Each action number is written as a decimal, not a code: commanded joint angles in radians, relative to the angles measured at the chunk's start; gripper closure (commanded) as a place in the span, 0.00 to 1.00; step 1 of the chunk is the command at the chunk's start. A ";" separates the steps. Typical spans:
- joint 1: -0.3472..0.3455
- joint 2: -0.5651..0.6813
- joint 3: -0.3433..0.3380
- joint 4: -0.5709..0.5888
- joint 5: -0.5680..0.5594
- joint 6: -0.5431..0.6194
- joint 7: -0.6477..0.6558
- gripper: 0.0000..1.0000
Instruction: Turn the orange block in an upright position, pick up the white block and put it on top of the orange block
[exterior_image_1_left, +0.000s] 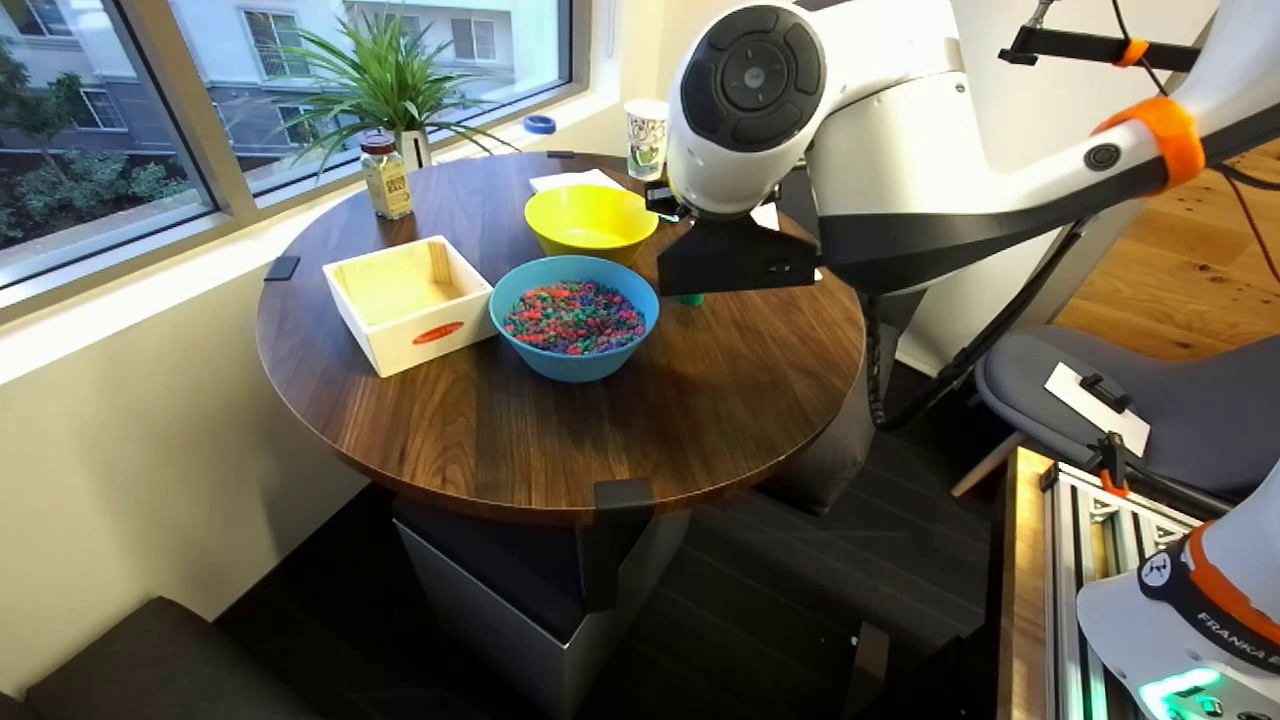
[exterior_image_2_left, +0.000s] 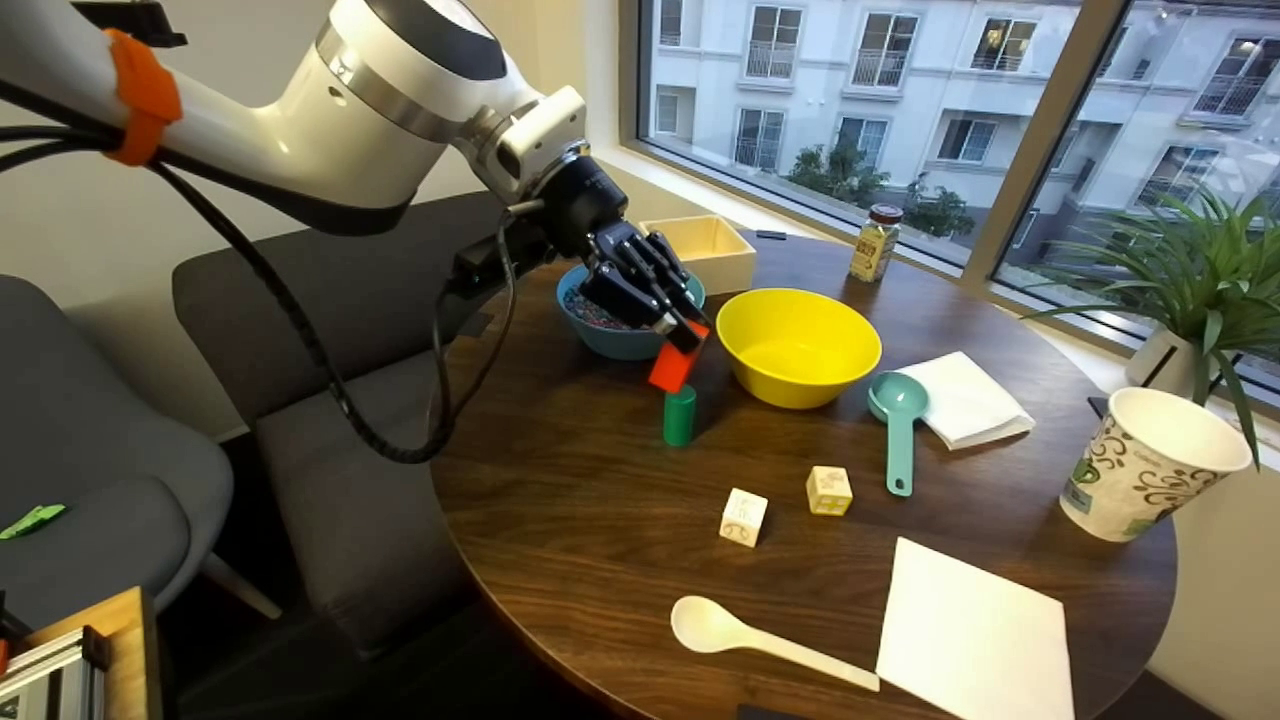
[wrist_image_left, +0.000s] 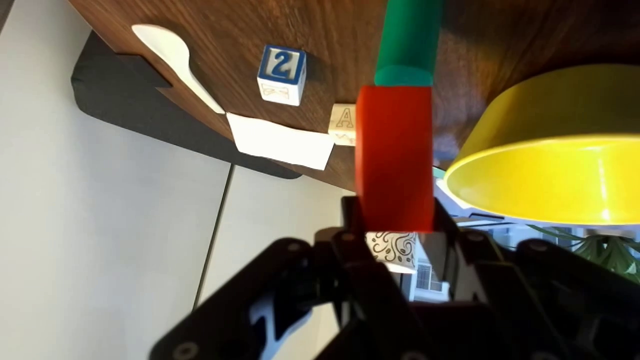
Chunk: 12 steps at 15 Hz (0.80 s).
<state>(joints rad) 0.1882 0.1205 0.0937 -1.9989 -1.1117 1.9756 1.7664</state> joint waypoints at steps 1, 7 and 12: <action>-0.012 0.001 0.009 -0.026 -0.051 0.016 0.034 0.92; -0.011 0.020 0.011 -0.023 -0.084 0.010 0.063 0.92; -0.011 0.029 0.013 -0.020 -0.095 0.009 0.081 0.92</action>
<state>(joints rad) 0.1847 0.1436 0.0962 -2.0088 -1.1754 1.9756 1.8076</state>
